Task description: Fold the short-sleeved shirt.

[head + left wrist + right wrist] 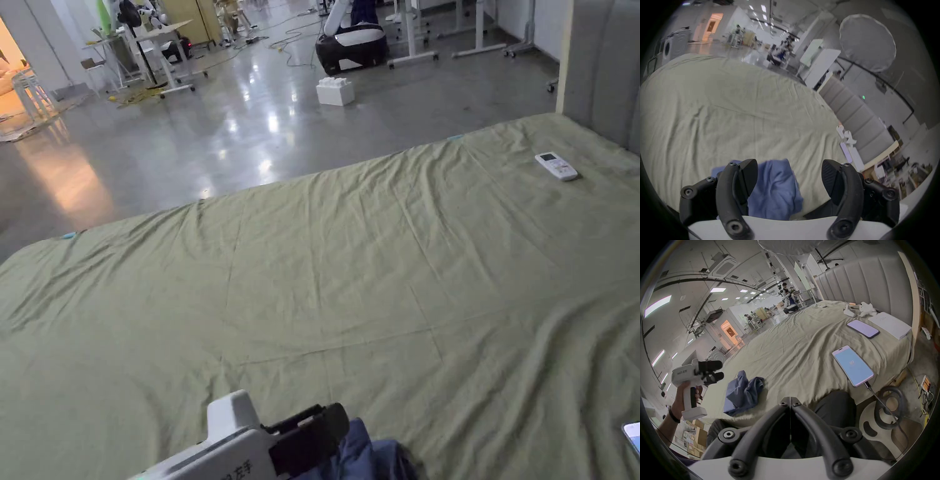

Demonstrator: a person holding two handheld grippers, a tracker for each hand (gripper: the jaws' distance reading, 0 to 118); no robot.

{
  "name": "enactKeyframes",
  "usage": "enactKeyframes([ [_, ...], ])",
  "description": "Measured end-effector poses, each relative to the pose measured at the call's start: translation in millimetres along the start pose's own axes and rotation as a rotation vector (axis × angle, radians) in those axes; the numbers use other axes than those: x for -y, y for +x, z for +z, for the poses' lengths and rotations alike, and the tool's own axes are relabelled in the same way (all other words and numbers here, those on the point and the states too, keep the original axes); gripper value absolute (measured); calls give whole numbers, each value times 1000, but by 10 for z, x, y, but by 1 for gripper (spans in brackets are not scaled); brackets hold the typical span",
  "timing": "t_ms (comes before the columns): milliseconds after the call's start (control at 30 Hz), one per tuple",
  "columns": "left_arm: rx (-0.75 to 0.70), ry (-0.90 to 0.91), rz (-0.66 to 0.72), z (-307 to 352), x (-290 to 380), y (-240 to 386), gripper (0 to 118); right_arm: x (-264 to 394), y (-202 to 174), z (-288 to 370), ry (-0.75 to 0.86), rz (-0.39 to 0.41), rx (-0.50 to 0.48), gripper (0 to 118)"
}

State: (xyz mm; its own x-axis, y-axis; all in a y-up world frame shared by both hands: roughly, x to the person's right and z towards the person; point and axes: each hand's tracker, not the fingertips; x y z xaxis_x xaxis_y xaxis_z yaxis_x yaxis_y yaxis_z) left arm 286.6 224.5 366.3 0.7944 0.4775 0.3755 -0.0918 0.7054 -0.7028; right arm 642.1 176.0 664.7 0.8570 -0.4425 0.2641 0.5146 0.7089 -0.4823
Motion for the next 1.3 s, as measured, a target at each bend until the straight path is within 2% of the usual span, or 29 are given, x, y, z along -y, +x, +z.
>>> enactKeyframes([
  [100, 18, -75, 184, -105, 148, -287, 78, 8, -29, -17, -11, 5, -16, 0],
  [133, 33, -109, 213, -170, 213, -336, 58, 15, -39, -18, -14, 7, -21, 0],
  [200, 55, -161, 305, -436, 403, -444, 6, 29, -76, -3, -20, 15, -24, 0],
  [300, 106, -241, 407, -788, 693, -456, 5, 50, -112, 34, -26, 20, -21, 0],
  [333, 124, -261, 387, -868, 767, -417, 5, 55, -122, 45, -28, 21, -17, 0],
  [400, 68, -358, 319, -1058, 910, -323, 5, 65, -133, 59, -30, 22, -10, 0],
  [467, 81, -341, 221, -1132, 1020, -163, 3, 68, -142, 47, -37, 20, -7, 0],
  [533, 28, -312, 124, -1132, 1011, -100, 2, 55, -179, 3, -50, 29, -8, 0],
  [633, 49, -313, 213, -1069, 942, -109, 3, 18, -277, -79, -61, 64, -24, 0],
  [700, 57, -230, 234, -884, 809, -83, 3, -18, -354, -195, -72, 86, -62, 0],
  [767, 135, -129, 215, -598, 628, -19, 3, -61, -463, -402, -87, 92, -113, 0],
  [833, 190, -44, 223, -249, 482, 7, 3, -112, -597, -673, -96, 16, -174, 0],
  [900, 184, 20, 229, 38, 408, -33, 3, -152, -778, -975, -110, -38, -261, 0],
  [967, 143, 54, 243, 282, 429, -137, 3, -205, -1005, -1309, -132, -8, -312, 0],
  [1067, 94, 48, 294, 475, 521, -352, 3, -242, -1288, -1768, -178, 102, -333, 0],
  [1133, 62, 40, 347, 512, 629, -496, 3, -213, -1343, -2051, -249, 71, -355, 0],
  [1167, 49, 36, 375, 534, 681, -565, 3, -165, -1315, -2204, -292, 59, -357, 0],
  [1200, 40, 34, 396, 548, 722, -617, 3, -124, -1294, -2328, -328, 78, -333, 0],
  [1233, 41, 34, 405, 549, 768, -670, 4, -58, -1258, -2423, -375, 141, -228, 0],
  [1267, 40, 32, 408, 569, 798, -714, 9, 30, -1185, -2508, -420, 188, -151, 0],
  [1300, 36, 31, 407, 589, 822, -756, 18, 100, -1060, -2538, -407, 174, -168, 0],
])
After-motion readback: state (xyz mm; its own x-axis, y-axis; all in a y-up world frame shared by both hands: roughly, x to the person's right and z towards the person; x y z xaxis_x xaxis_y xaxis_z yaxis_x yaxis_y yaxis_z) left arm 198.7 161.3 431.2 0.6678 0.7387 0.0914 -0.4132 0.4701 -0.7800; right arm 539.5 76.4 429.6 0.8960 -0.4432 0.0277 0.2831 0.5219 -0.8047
